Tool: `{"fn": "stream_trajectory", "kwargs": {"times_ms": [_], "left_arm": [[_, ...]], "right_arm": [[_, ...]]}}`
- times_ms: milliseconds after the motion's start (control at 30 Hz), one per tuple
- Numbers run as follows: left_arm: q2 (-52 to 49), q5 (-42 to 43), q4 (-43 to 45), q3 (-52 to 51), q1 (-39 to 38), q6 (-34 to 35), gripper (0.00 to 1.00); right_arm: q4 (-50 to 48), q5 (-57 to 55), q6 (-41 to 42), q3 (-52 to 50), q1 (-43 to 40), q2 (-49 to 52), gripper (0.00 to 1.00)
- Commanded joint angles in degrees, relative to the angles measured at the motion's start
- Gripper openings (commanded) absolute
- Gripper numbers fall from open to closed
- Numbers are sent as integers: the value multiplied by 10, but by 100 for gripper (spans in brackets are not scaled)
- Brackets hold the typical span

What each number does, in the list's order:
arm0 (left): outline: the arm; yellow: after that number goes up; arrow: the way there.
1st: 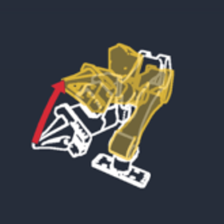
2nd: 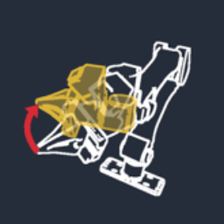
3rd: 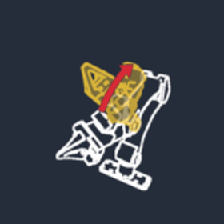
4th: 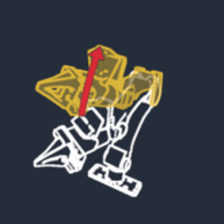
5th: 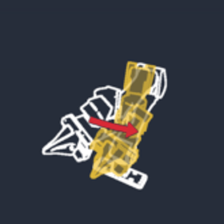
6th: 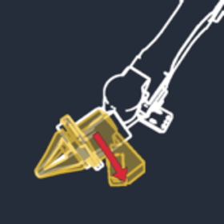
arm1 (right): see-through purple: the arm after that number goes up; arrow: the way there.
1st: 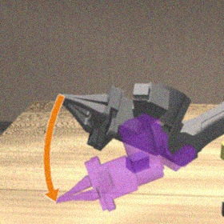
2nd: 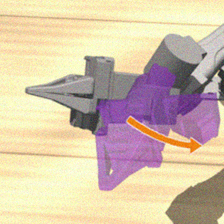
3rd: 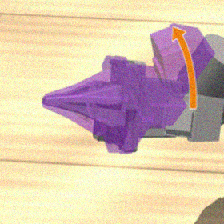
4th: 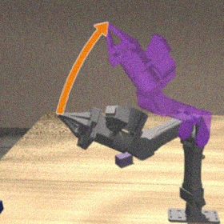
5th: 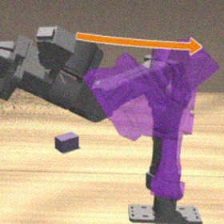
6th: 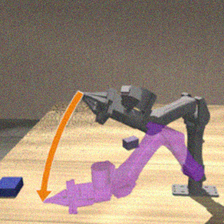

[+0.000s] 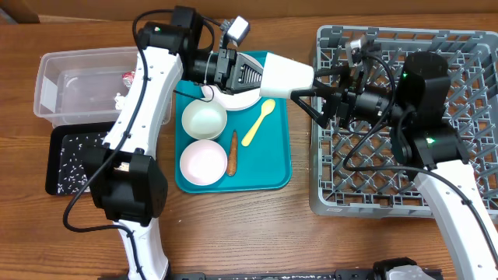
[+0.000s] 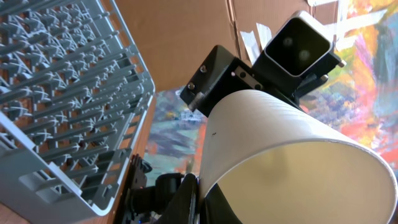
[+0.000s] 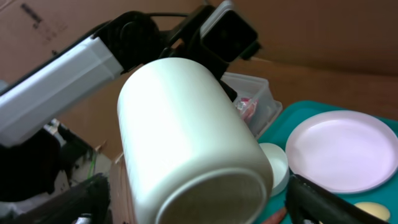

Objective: Sort waste into correct bins and load items into the dishwasher
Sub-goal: 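Hand the white cup from the left gripper to the right gripper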

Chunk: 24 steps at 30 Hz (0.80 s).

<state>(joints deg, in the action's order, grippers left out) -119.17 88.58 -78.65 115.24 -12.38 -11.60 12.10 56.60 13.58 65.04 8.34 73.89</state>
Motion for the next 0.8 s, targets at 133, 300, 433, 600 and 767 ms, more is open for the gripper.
{"fn": "stream_trajectory", "kwargs": {"times_ms": [133,300,433,600,767], "left_arm": [[0,20,8,11,-15,-20,4],[0,20,8,11,-15,-21,4],[0,20,8,11,-15,-21,7],[0,20,7,11,-16,-21,4],[0,20,4,11,-16,-21,5]], "right_arm": [[-14,58,2,8,-1,11,75],[-18,67,2,8,-1,11,70],[-19,67,2,8,-1,11,67],[-35,68,2,8,-1,11,64],[-48,67,2,8,-1,11,61]]}}
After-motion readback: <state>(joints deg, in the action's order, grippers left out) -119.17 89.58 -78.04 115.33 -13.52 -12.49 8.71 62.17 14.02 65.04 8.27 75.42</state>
